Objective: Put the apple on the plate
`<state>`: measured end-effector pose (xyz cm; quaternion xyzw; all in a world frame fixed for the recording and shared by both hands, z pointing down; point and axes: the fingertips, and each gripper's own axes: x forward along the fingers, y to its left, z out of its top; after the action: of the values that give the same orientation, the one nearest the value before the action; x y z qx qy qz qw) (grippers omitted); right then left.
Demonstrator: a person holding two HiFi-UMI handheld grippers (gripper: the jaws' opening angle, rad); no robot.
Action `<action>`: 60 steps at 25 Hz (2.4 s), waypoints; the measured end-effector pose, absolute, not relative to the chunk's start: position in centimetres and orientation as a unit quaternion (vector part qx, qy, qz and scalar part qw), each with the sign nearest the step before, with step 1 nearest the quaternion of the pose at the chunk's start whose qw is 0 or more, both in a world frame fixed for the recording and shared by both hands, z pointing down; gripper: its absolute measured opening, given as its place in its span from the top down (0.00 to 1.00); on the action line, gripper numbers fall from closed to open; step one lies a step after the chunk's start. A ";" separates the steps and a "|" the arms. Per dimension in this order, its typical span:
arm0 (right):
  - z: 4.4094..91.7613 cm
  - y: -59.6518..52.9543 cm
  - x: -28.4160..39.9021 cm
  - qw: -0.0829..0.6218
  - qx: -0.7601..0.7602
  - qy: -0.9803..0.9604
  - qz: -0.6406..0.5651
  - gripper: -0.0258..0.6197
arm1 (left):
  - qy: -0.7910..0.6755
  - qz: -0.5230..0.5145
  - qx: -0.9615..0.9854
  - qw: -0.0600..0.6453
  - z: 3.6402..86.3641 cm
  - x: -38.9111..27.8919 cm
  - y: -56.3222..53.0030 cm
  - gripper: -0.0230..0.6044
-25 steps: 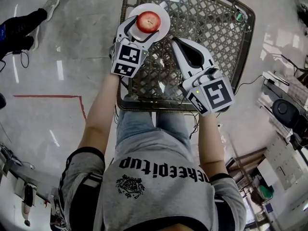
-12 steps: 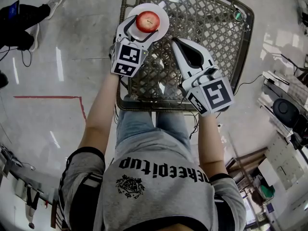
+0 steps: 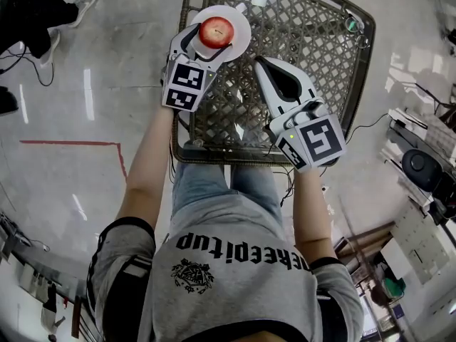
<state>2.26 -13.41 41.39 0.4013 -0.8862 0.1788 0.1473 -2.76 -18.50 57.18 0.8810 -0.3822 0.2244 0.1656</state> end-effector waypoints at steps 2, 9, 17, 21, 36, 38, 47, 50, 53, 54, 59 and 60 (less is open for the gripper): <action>41.3 -13.3 2.3 0.147 0.401 -0.887 0.178 0.96 | -0.384 0.218 0.882 0.168 57.0 -2.8 -18.5 0.31; 41.0 -12.5 2.4 0.145 0.397 -0.890 0.173 0.96 | -0.394 0.213 0.881 0.152 56.5 -3.2 -18.1 0.28; 39.6 -11.4 2.3 0.134 0.381 -0.900 0.165 0.96 | -0.416 0.196 0.878 0.131 52.9 -3.9 -16.3 0.50; 39.0 -10.9 1.7 0.130 0.364 -0.909 0.158 0.96 | -0.428 0.178 0.876 0.131 50.9 -3.8 -15.2 0.61; 34.2 -7.1 0.2 0.102 0.303 -0.939 0.124 0.96 | -0.473 0.099 0.871 0.089 38.9 -3.4 -9.2 0.92; 33.7 -6.5 0.2 0.100 0.296 -0.942 0.121 0.96 | -0.474 0.092 0.871 0.090 37.7 -3.1 -8.4 0.92; 31.4 -5.0 0.2 0.090 0.267 -0.954 0.100 0.96 | -0.481 0.072 0.870 0.080 33.4 -2.2 -5.8 0.92; 30.4 -4.3 0.1 0.086 0.257 -0.958 0.091 0.96 | -0.489 0.066 0.867 0.075 31.8 -2.3 -5.0 0.92; 29.5 -3.5 0.0 0.082 0.247 -0.962 0.083 0.96 | -0.501 0.060 0.860 0.073 30.6 -2.5 -4.0 0.92; 29.3 -3.2 0.0 0.081 0.243 -0.963 0.080 0.96 | -0.504 0.058 0.859 0.072 30.3 -2.4 -3.7 0.92; 28.0 -2.2 0.9 0.073 0.227 -0.969 0.068 0.96 | -0.513 0.048 0.854 0.071 28.5 -1.3 -2.4 0.92; 27.8 -2.0 1.0 0.072 0.224 -0.970 0.066 0.96 | -0.514 0.045 0.854 0.069 28.1 -1.1 -2.2 0.92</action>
<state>1.01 -1.96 27.80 0.2244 -0.9696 0.0660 0.0715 -1.12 -2.16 28.10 0.8536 -0.5142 0.0454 0.0692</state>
